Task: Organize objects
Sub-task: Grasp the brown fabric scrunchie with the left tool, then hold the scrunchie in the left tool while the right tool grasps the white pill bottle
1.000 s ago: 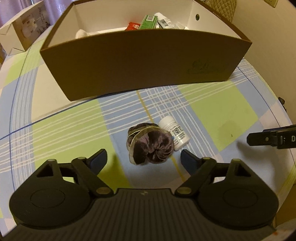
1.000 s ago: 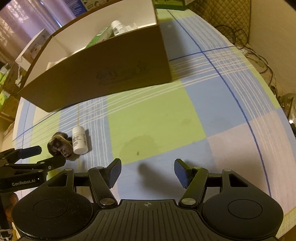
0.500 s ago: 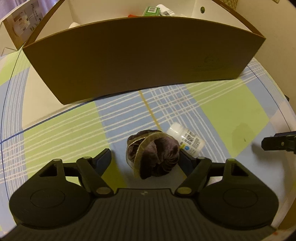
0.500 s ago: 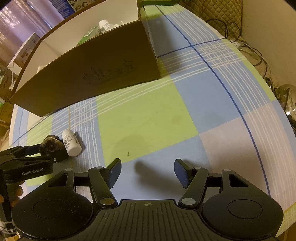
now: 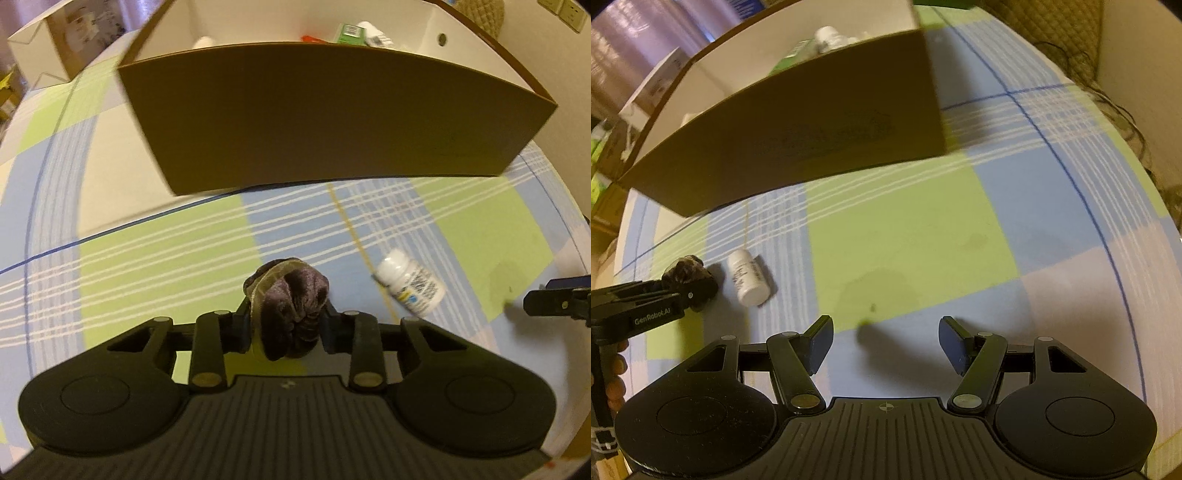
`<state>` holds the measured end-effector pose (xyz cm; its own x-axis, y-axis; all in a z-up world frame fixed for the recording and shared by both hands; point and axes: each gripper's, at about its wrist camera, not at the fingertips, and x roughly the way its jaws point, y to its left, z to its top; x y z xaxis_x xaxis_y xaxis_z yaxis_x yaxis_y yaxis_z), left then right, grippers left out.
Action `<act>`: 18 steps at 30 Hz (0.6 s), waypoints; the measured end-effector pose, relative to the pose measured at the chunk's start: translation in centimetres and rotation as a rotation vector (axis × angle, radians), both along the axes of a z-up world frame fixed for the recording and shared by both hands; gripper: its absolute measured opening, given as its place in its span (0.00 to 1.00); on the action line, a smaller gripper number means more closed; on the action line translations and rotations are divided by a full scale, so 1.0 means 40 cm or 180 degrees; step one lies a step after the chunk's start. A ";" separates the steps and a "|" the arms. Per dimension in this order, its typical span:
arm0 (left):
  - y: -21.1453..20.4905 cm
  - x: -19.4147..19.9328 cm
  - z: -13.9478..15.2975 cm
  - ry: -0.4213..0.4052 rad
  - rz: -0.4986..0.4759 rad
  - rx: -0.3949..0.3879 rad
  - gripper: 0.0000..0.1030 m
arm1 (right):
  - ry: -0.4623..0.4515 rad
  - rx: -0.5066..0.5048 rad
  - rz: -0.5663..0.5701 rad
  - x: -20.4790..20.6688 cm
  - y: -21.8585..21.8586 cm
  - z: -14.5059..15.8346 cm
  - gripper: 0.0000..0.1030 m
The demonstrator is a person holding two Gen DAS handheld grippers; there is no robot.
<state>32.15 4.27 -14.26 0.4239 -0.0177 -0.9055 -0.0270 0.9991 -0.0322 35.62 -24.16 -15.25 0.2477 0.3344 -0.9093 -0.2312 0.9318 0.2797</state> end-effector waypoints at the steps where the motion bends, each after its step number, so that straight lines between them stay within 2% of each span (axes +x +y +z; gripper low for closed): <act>1: 0.010 -0.005 0.002 0.0008 0.0034 0.0014 0.28 | -0.0037 0.0010 0.0074 -0.001 0.012 0.003 0.59; 11: 0.081 -0.055 0.002 0.0147 0.0354 0.0056 0.28 | -0.0453 0.0093 0.1083 -0.027 0.189 0.016 0.59; 18: 0.107 -0.078 0.009 0.0162 0.0434 0.0045 0.28 | -0.0684 0.0022 0.1418 -0.027 0.288 -0.025 0.57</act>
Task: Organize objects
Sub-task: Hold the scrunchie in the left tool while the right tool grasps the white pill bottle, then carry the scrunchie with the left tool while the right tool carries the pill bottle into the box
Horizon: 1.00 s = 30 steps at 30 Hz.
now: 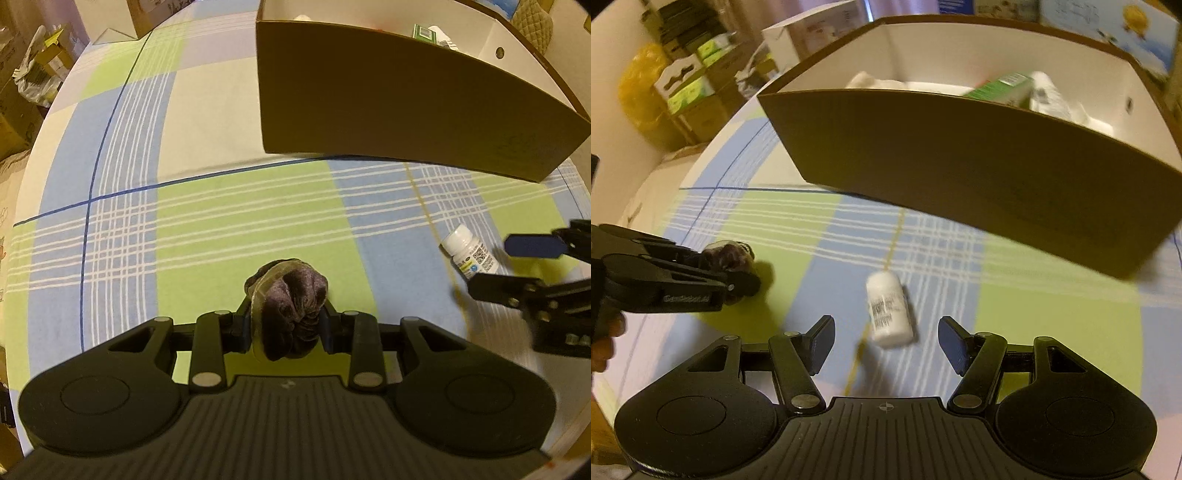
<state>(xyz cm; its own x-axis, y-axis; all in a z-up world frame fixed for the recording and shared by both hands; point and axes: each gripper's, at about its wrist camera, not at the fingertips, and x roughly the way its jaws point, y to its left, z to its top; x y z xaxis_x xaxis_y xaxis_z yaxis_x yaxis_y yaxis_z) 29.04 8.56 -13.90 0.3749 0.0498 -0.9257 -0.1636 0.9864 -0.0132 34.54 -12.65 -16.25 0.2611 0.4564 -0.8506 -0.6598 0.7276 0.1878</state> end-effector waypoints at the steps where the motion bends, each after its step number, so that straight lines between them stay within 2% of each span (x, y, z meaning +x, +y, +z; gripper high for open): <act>1: 0.001 -0.001 0.001 -0.0002 0.0003 -0.0002 0.28 | -0.0021 -0.0004 0.0023 0.003 0.009 -0.008 0.55; 3: 0.003 -0.001 0.002 -0.0003 0.0011 -0.0006 0.28 | -0.0027 -0.0043 0.0048 0.016 0.022 -0.024 0.44; 10: 0.003 0.001 0.000 -0.0006 0.0015 -0.0022 0.28 | -0.0078 -0.0160 0.0111 0.019 0.041 -0.047 0.24; 20: -0.006 0.003 0.000 -0.0007 -0.0005 -0.0009 0.28 | -0.0041 -0.0120 0.0025 0.007 0.016 -0.043 0.23; 30: -0.035 -0.013 0.026 -0.0081 -0.0103 -0.0062 0.27 | -0.0029 0.0057 -0.0143 -0.007 -0.040 0.007 0.23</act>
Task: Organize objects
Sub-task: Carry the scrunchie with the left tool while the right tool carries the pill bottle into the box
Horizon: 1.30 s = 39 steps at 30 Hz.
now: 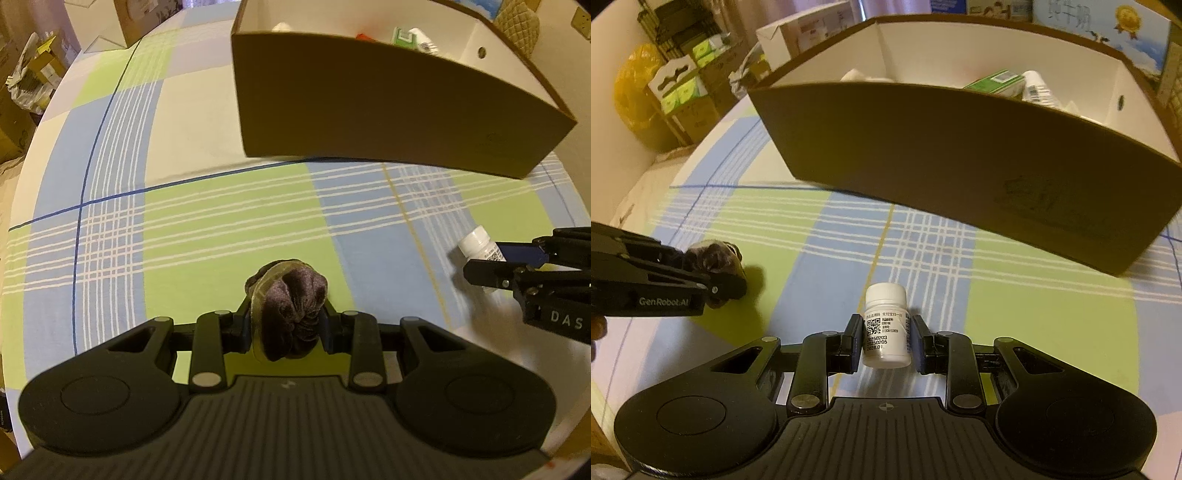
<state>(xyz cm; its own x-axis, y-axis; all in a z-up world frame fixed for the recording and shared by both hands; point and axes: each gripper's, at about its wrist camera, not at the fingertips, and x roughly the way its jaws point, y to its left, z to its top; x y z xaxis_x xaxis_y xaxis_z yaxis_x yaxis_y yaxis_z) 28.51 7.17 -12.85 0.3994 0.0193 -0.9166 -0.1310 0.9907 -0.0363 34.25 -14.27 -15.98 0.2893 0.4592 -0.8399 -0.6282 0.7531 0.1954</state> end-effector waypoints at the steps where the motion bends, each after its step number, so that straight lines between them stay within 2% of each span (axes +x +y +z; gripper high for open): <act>1: -0.003 -0.003 0.007 -0.0022 -0.0013 -0.0013 0.27 | -0.0005 0.0029 -0.0018 -0.003 -0.008 0.009 0.23; 8: -0.028 -0.014 0.088 -0.0239 -0.0130 -0.0090 0.27 | -0.0010 0.0292 -0.0164 -0.008 -0.061 0.080 0.23; 13: -0.045 0.017 0.160 -0.0411 -0.0253 -0.0082 0.27 | -0.0095 0.0460 -0.0211 0.018 -0.068 0.143 0.23; 18: -0.046 0.091 0.218 -0.0600 -0.0351 -0.0044 0.27 | -0.0216 0.0584 -0.0230 0.077 -0.056 0.205 0.23; 23: -0.025 0.202 0.251 -0.0678 -0.0344 -0.0006 0.27 | -0.0349 0.0666 -0.0249 0.165 -0.023 0.253 0.23; 30: -0.004 0.378 0.258 -0.0697 -0.0402 0.0074 0.27 | -0.0378 0.0739 -0.0270 0.295 0.042 0.273 0.23; 39: 0.015 0.565 0.210 -0.0624 -0.0472 0.0164 0.28 | -0.0409 0.0679 -0.0328 0.459 0.116 0.241 0.23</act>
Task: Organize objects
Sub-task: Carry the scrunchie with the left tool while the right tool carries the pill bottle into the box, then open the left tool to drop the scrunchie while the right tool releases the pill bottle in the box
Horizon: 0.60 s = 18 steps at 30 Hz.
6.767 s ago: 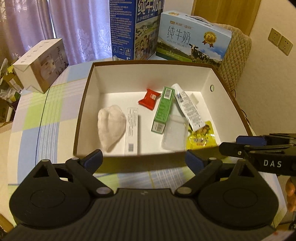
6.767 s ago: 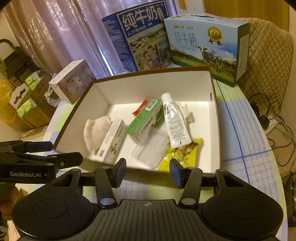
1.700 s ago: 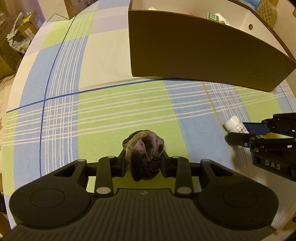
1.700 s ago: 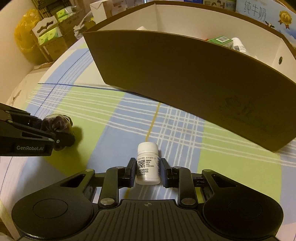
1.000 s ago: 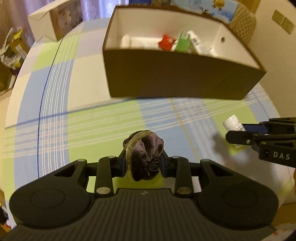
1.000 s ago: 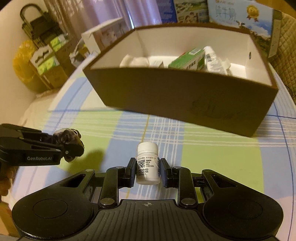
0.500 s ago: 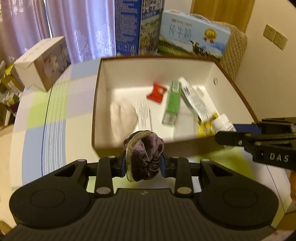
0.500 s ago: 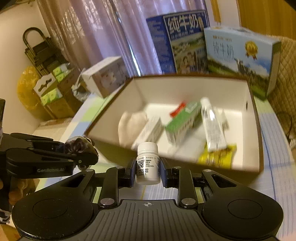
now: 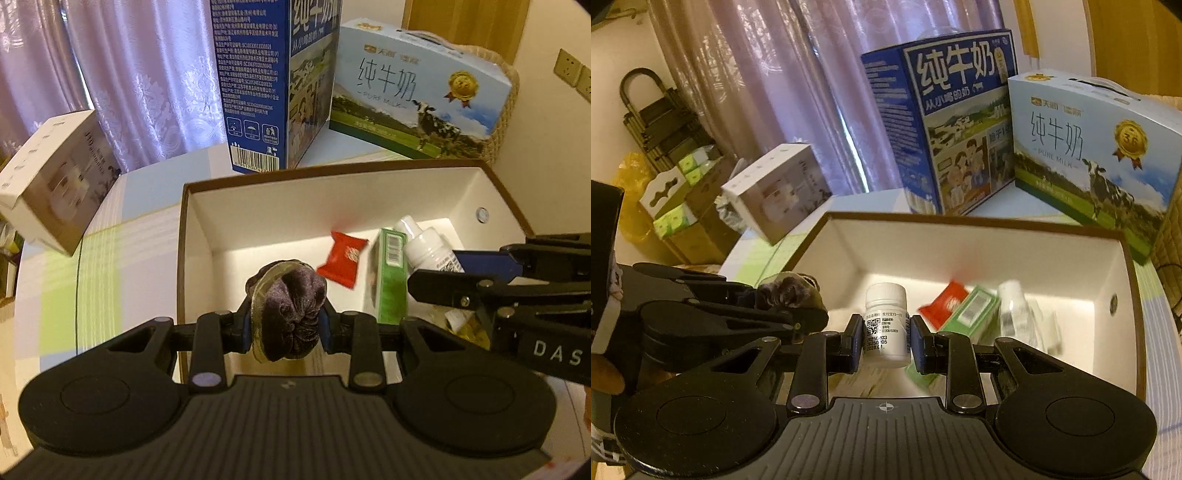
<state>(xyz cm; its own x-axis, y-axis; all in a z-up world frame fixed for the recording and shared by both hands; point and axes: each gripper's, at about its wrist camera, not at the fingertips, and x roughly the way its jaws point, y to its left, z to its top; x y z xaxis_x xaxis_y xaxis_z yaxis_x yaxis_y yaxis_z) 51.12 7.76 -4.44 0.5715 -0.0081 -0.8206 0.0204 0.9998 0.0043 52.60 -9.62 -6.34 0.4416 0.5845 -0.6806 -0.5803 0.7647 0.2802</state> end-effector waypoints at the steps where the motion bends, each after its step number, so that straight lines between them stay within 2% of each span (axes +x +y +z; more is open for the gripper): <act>1: 0.003 0.019 -0.009 0.0024 -0.0010 0.0013 0.28 | 0.0005 -0.0001 -0.0011 0.017 0.004 -0.007 0.23; 10: 0.021 0.112 -0.068 0.0157 -0.0032 0.0078 0.28 | 0.0167 -0.0050 -0.0075 0.112 0.030 -0.081 0.23; 15: 0.020 0.137 -0.083 0.0162 -0.0091 0.0094 0.33 | 0.0223 -0.0040 -0.0093 0.140 0.039 -0.105 0.23; 17: 0.019 0.143 -0.081 0.0110 -0.0095 0.0145 0.48 | 0.0247 -0.0027 -0.0108 0.150 0.040 -0.113 0.23; 18: 0.019 0.144 -0.078 0.0069 -0.0100 0.0179 0.52 | 0.0266 -0.0017 -0.0117 0.154 0.040 -0.116 0.23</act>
<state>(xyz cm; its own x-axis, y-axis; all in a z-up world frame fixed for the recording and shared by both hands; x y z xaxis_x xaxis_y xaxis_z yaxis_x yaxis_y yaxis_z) 56.89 8.52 -7.57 0.5537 0.0206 -0.8325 0.0524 0.9968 0.0596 58.76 -8.03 -10.97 0.4043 0.5652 -0.7191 -0.5265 0.7867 0.3223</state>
